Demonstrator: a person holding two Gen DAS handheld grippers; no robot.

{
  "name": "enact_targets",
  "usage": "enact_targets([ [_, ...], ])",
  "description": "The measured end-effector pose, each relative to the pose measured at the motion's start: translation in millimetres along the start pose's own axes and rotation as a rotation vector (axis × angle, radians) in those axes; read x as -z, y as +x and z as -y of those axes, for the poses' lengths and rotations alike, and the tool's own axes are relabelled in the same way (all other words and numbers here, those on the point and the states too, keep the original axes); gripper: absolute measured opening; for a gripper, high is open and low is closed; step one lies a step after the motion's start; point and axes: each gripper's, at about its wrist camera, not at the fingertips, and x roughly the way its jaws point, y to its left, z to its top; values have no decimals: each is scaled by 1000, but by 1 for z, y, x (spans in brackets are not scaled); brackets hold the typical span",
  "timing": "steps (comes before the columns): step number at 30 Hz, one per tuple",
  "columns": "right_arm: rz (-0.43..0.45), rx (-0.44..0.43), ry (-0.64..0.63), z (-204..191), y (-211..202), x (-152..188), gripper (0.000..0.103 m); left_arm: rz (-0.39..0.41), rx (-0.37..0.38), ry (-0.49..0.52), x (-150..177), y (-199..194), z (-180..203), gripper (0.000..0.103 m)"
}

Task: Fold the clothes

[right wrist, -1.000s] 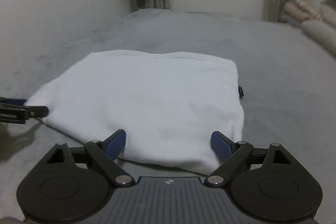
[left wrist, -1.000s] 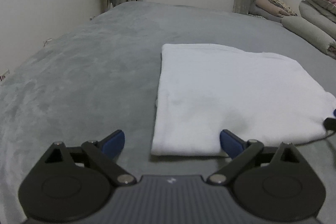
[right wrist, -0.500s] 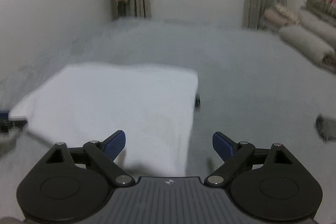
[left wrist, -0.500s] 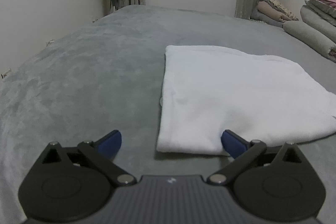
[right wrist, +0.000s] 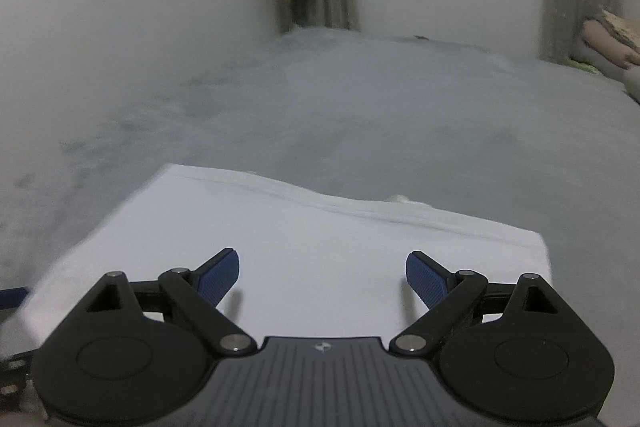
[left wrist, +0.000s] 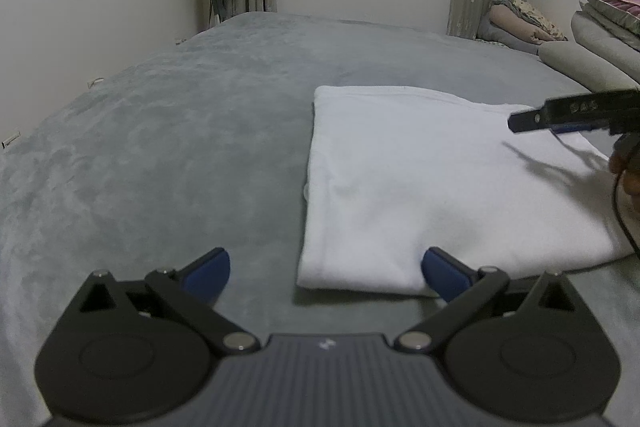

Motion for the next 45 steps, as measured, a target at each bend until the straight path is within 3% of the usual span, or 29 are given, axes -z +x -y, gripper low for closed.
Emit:
enact_targets([
  [5,2,0,89,50,7,6,87,-1,-4,5,0,1,1,103],
  [8,13,248,135,63,2,4,88,-1,-4,5,0,1,1,103],
  [9,25,273,170,69,-2,6,88,-1,-4,5,0,1,1,103],
  [11,59,231,232,76,-16,13,88,-1,-4,5,0,1,1,103],
  [18,157,102,231,64,-85,41,88,0,-7,7,0,1,1,103],
  [22,177,55,346,85,-106,41,88,1,-3,2,0,0,0,103],
  [29,87,125,380,113,-78,28,85,2,-3,1,0,1,0,103],
  [36,29,104,436,146,-16,3,84,0,5,-6,0,3,-1,103],
  [39,-20,115,402,150,7,-2,71,-1,8,-9,-1,4,-1,103],
  [40,-31,122,354,146,11,-4,56,-2,8,-8,-1,5,-1,103],
  [41,-43,121,312,142,13,-6,30,-2,7,-7,-1,4,-1,103],
  [42,-57,107,285,138,14,-8,15,-2,6,-5,-1,5,0,103],
  [43,-66,99,258,133,15,-11,8,-2,5,-4,-1,5,0,103],
  [45,-63,126,195,125,15,-14,8,-2,4,-4,0,5,-1,103],
])
